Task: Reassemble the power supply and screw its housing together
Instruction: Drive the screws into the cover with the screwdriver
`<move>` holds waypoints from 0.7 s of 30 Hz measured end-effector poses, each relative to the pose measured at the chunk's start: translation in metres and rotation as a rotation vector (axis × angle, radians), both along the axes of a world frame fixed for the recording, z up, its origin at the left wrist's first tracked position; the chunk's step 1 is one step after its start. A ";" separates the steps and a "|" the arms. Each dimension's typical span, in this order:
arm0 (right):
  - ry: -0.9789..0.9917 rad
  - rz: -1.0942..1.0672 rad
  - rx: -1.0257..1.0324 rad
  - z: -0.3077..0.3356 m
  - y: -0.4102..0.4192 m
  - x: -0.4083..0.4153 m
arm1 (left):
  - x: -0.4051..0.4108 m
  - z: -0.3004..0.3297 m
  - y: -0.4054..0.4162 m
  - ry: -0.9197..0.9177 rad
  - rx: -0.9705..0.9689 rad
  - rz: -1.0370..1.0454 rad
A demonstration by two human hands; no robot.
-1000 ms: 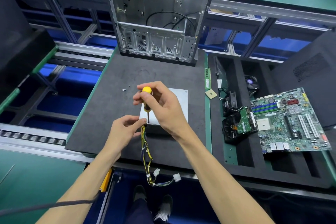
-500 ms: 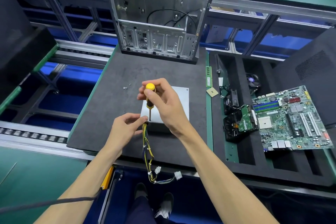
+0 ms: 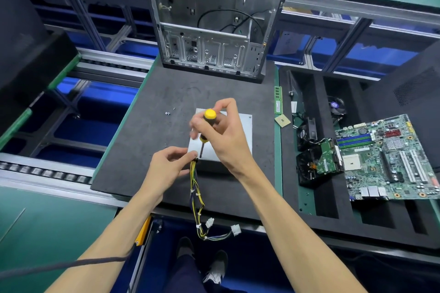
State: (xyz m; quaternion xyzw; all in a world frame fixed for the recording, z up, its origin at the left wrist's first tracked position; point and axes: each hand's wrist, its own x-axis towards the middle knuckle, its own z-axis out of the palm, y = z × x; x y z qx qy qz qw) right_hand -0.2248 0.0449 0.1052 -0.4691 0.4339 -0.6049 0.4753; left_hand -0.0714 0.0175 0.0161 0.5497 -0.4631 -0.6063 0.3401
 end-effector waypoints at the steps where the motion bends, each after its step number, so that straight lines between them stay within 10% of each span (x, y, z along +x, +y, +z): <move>1: -0.002 -0.004 0.009 0.001 -0.001 0.001 | 0.000 0.000 0.000 -0.003 -0.003 -0.004; 21: -0.163 -0.009 0.052 -0.015 -0.012 -0.009 | 0.003 0.000 -0.002 -0.050 0.026 -0.028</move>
